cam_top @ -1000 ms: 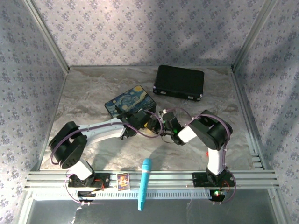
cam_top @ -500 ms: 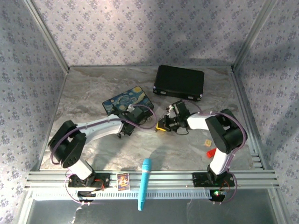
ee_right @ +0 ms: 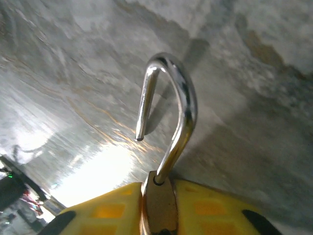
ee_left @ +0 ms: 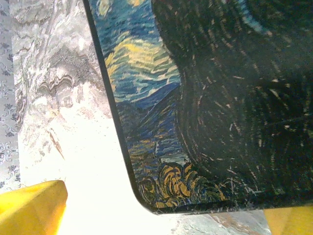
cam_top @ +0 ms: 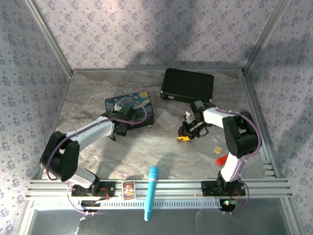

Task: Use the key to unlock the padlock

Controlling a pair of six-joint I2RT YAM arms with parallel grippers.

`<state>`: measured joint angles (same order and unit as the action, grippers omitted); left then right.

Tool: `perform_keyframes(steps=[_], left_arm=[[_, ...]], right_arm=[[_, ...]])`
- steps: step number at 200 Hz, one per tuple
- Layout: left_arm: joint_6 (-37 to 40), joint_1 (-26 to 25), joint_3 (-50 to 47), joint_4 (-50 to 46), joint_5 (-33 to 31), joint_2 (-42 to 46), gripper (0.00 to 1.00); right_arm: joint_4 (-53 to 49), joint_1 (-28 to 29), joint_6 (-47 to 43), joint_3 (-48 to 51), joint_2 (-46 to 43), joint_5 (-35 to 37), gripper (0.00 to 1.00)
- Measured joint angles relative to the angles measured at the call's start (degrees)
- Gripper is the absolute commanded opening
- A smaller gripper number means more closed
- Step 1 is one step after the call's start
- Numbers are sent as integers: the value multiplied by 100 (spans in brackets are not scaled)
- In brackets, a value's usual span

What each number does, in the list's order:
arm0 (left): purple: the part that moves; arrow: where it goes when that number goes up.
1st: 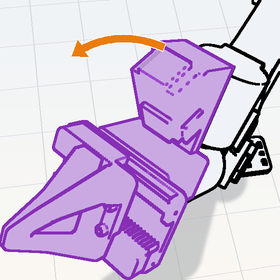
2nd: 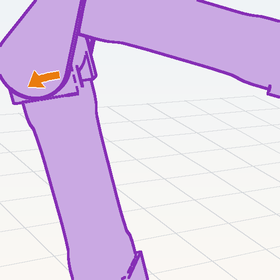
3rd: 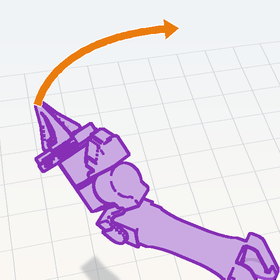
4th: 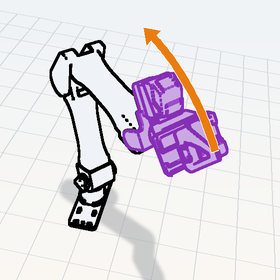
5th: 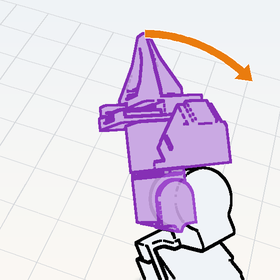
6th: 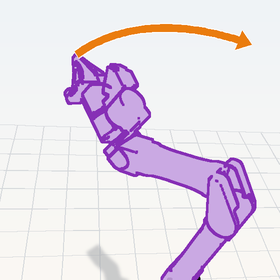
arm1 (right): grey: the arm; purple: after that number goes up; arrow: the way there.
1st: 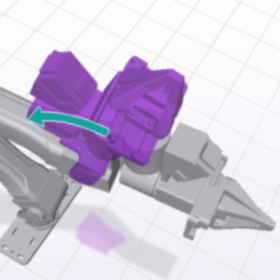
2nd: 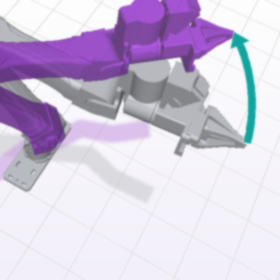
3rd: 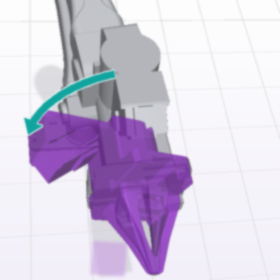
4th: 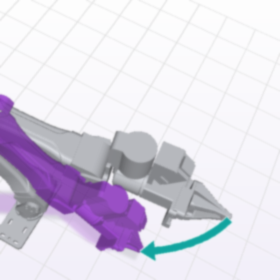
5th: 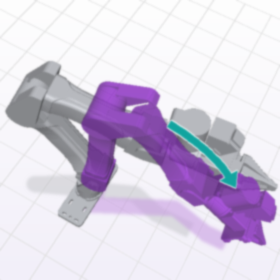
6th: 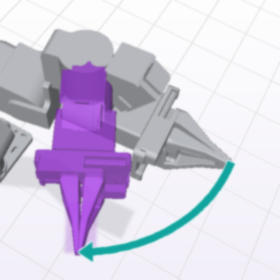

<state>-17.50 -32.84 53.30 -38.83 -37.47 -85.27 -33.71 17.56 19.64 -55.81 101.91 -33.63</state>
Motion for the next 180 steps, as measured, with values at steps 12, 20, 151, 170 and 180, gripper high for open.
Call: perform_keyframes(steps=[12, 20, 151, 170, 180], left_arm=[[52, 155, 0, 61, 42, 0, 100], [98, 258, 0, 120, 79, 0, 100], [101, 678, -483, 579, 664, 1266, 100], [24, 756, -717, 793, 800, 1878, 100], [-31, 848, -876, 953, 892, 2214, 100]], right_arm=[[-146, 0, -61, -42, -15, 155, 36], [-229, 11, -122, -83, -28, 229, 37], [-852, 487, -223, -262, -592, 1836, 59], [-789, 496, -275, -262, -1016, 2100, 69], [-678, 520, -337, -262, -1303, 2264, 73]])
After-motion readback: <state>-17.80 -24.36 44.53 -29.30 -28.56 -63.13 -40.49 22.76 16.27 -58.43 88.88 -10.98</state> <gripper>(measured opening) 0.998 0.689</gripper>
